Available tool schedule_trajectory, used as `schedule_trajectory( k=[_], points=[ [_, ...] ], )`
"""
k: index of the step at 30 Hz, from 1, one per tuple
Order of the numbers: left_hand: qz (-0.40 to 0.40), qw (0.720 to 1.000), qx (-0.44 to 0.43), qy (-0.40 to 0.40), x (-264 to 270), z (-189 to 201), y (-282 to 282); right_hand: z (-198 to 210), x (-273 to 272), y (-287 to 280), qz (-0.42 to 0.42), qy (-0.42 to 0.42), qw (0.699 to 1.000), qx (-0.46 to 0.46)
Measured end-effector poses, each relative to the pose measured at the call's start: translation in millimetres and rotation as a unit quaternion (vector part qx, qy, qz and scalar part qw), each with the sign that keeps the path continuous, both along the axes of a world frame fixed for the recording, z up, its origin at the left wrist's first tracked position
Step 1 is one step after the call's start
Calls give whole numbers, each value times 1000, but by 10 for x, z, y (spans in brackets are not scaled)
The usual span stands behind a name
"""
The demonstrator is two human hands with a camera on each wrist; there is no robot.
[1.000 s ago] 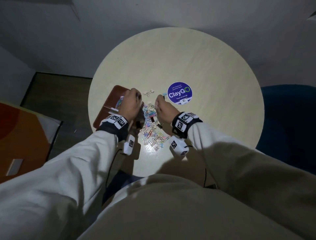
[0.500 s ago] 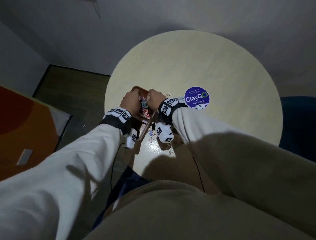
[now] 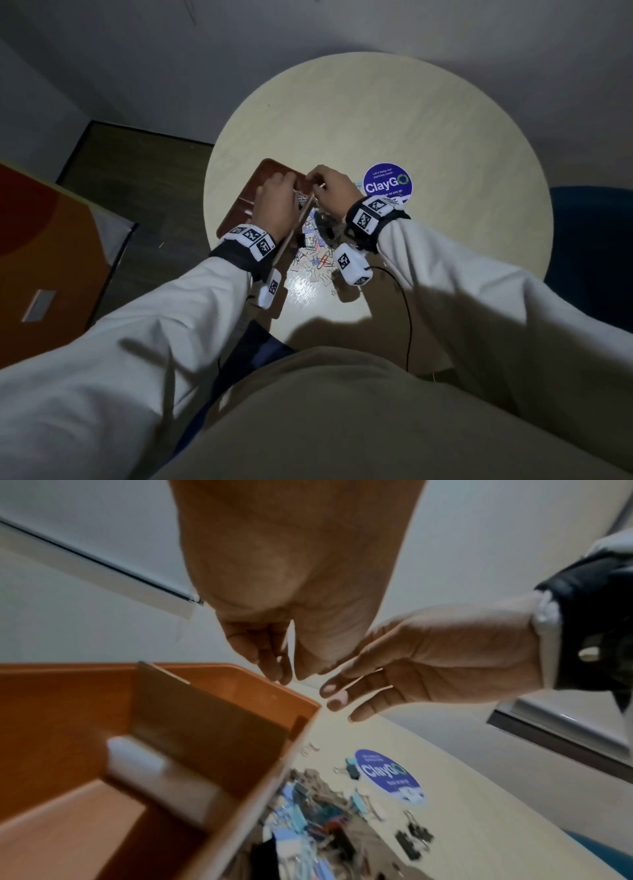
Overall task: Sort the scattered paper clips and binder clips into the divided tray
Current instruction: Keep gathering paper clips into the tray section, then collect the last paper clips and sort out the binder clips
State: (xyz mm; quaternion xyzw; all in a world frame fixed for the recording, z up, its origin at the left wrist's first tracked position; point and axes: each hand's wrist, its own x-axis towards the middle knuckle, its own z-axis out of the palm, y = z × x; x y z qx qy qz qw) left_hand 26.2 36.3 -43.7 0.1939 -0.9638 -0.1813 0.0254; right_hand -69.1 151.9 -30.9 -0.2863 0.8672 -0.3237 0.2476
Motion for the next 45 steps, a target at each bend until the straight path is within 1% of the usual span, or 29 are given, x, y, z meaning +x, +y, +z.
schedule_trajectory(
  k=[2,4,6,8,11,14,16,19,22,26,29,31,32,34,35,37,39,40,42,45],
  points=[
    [-43,999,26,3,23,-43,211,-46,-9,280,-2,7,1000,13],
    [-94,994,42,-20,50,-105,418,-129,-10,589,-17,9,999,40],
    [-143,986,48,-65,79,-190,609,-220,-6,894,-30,-3,998,62],
    [-166,976,54,-128,110,-292,768,-327,11,1194,-27,-2,995,93],
    [-182,964,21,-195,156,-458,973,-527,73,1618,-26,3,988,153],
    [-199,959,-10,-201,191,-577,1137,-646,201,1950,-39,14,978,205],
    [-225,954,-39,-194,192,-644,1214,-681,301,2116,-36,14,968,247],
    [-255,945,-73,-191,178,-723,1278,-770,419,2259,-11,3,963,269],
    [-261,942,-76,-196,127,-734,1318,-844,490,2275,-3,-1,957,290],
    [-267,938,-57,-212,59,-758,1317,-882,526,2206,25,-7,954,300],
    [-264,944,-29,-197,46,-834,1272,-889,525,2203,23,-4,956,292],
    [-262,948,-3,-179,20,-852,1246,-856,497,2193,8,-10,963,270],
    [-252,953,23,-165,6,-815,1240,-843,474,2180,2,-22,966,257],
    [-215,964,102,-120,-20,-700,1209,-844,420,2136,-4,-52,972,230],
    [-190,965,149,-106,-29,-644,1181,-839,395,2114,-8,-67,976,207],
    [-146,953,247,-99,-42,-541,1112,-839,370,2103,-30,-52,982,178],
    [-107,929,344,-90,-43,-496,1015,-840,360,2088,-35,-69,981,177],
    [-90,917,379,-88,-42,-484,966,-871,357,2087,-52,-90,977,184],
    [-76,901,416,-92,-42,-485,905,-870,384,2063,-75,-100,973,195],
    [-67,885,445,-118,-15,-489,895,-896,462,1999,-78,-84,967,226]
  ],
)
